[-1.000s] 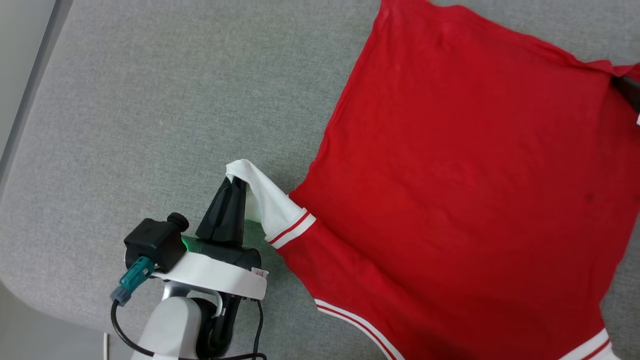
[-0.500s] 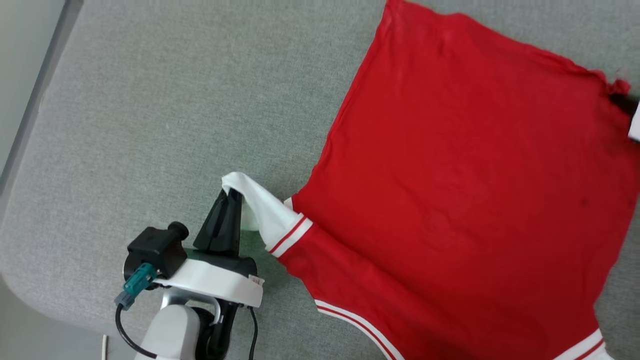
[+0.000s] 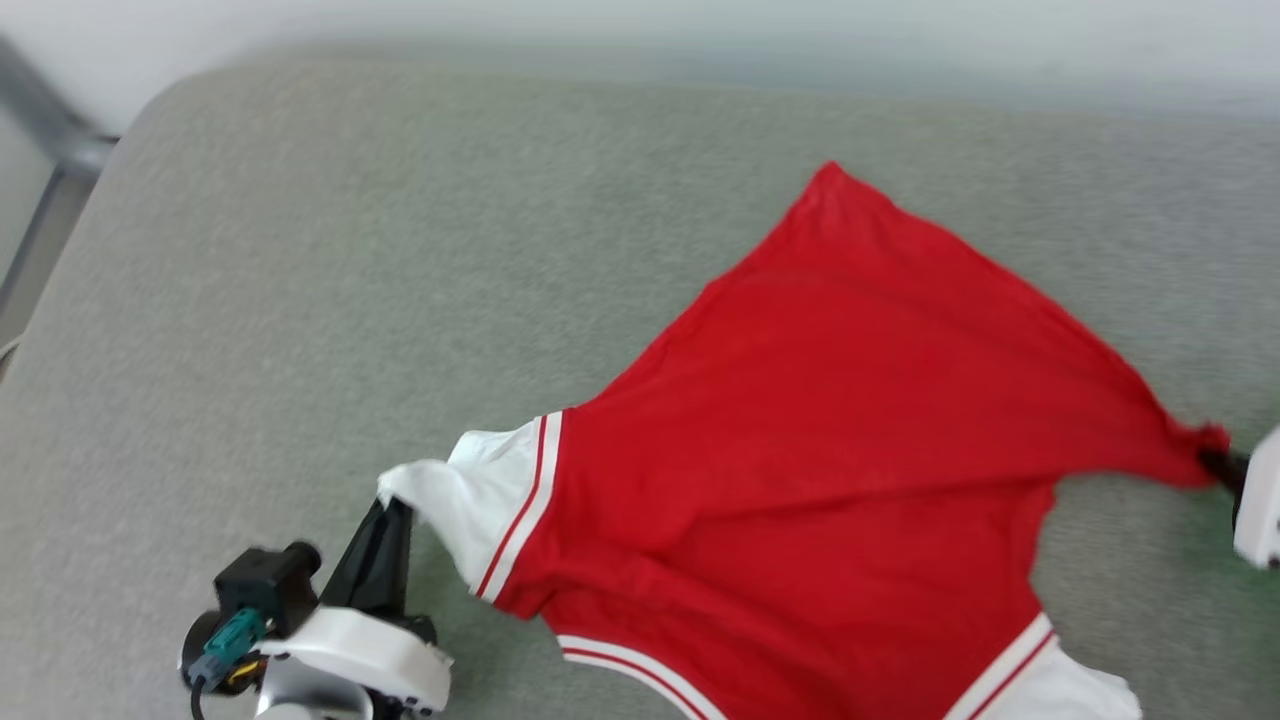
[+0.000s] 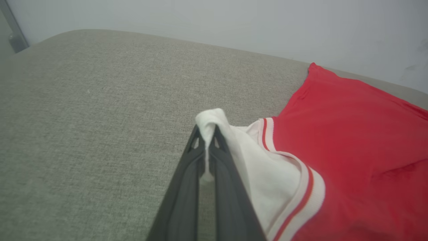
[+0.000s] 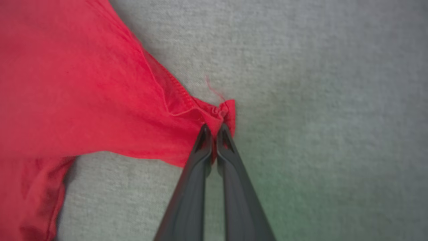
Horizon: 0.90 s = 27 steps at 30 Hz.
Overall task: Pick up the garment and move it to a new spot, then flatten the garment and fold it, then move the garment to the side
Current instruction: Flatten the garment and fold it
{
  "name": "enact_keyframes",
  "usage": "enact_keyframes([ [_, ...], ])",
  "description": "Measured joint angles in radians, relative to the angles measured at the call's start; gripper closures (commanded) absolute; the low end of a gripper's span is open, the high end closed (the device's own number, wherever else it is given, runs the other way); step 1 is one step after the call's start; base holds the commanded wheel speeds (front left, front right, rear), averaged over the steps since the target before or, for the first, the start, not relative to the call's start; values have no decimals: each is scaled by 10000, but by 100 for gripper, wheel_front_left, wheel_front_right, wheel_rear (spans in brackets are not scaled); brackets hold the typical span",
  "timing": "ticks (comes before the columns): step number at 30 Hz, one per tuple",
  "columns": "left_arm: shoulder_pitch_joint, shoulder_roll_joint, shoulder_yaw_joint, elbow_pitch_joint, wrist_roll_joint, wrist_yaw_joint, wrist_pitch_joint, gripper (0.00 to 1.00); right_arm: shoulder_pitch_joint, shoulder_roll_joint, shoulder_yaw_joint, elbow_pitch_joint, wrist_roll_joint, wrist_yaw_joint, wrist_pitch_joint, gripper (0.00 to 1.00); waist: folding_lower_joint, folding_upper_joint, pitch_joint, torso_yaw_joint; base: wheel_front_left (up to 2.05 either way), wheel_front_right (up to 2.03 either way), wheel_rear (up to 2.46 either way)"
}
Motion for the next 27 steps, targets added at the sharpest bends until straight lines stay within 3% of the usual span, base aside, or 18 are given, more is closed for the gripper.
enact_keyframes([
  [9,966,466,378,251,-249,199,299,100,4107,995,-1728,-2050,-357,0,-184,100,-1,0,-1057,-1425,0,0,0],
  [18,1419,736,558,244,-401,339,508,100,7302,3306,-3507,-3645,-1018,-4,380,100,-2,0,-1589,-2125,0,0,0],
  [19,1425,723,531,174,-399,399,560,100,7469,3488,-3555,-3793,-1124,-4,382,68,-1,0,-1568,-2135,0,0,0],
  [20,1432,706,510,100,-397,416,573,100,7591,3693,-3622,-3885,-1172,-8,355,6,-2,1,-1540,-2140,0,0,0],
  [21,1443,719,504,52,-397,437,617,100,7602,3898,-3710,-4011,-1137,-12,268,0,-1,1,-1517,-2147,0,0,0],
  [27,1282,706,284,-186,-351,443,642,100,6643,3894,-3990,-4938,-1599,-10,-2167,0,-1,0,-1396,-1917,0,0,0],
])
